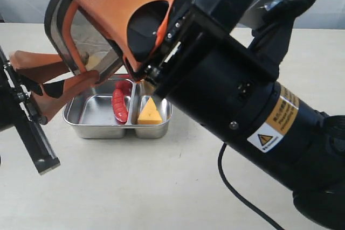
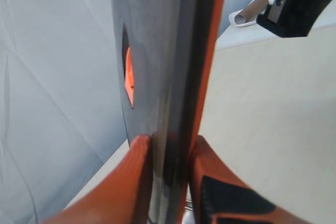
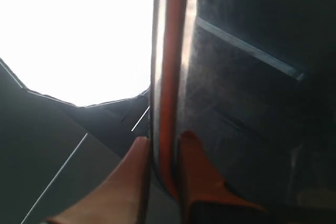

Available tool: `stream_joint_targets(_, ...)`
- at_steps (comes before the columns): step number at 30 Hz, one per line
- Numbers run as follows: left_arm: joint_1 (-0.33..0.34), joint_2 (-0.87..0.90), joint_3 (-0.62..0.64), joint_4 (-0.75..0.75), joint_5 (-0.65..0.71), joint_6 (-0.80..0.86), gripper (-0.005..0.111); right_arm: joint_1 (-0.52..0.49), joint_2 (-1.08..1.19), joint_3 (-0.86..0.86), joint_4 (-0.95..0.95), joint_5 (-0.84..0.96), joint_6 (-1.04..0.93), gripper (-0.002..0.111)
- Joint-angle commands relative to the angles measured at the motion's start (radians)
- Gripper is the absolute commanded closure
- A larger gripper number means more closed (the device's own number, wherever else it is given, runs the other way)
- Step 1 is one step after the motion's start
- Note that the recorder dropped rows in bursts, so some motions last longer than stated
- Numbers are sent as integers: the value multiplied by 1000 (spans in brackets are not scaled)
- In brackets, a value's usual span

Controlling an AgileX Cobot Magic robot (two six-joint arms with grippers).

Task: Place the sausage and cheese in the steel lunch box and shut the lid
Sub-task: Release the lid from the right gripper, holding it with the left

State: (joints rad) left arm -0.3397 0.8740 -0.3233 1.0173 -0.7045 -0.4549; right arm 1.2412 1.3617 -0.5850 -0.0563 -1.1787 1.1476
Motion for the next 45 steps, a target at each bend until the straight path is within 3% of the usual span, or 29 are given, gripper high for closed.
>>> stream_joint_targets(1, -2, 0, -6, -136, 87, -9, 107, 6, -11, 2, -99, 193, 39, 109)
stream_joint_targets(6, -2, 0, -6, -148, 102, -9, 107, 6, -43, 2, -41, 434, 37, 109)
stream_joint_targets(15, -2, 0, -6, -157, 153, -9, 107, 4, -102, 2, 5, 595, -51, 109)
stream_joint_targets(19, -2, 0, -6, -157, 204, 27, 107, 4, -155, 2, 9, 725, -176, 109)
stream_joint_targets(22, -2, 0, -16, -157, 256, 37, 107, -8, -224, 2, 131, 857, -324, 109)
stream_joint_targets(26, -2, 0, -43, -153, 323, 37, 107, -107, -317, 2, 248, 1014, -431, 109)
stream_joint_targets(31, -2, 0, -93, -117, 418, 37, 107, -274, -369, 2, 245, 1087, -431, 109)
stream_joint_targets(36, -4, 0, -145, -21, 556, 37, 107, -333, -356, 2, 150, 1111, -450, 109)
stream_joint_targets(41, -100, 0, -173, 54, 756, 47, 107, -333, -307, -7, 114, 1123, -458, 109)
stream_joint_targets(45, -247, 0, -182, 142, 974, 47, 107, -375, -233, -62, 112, 1143, -466, 109)
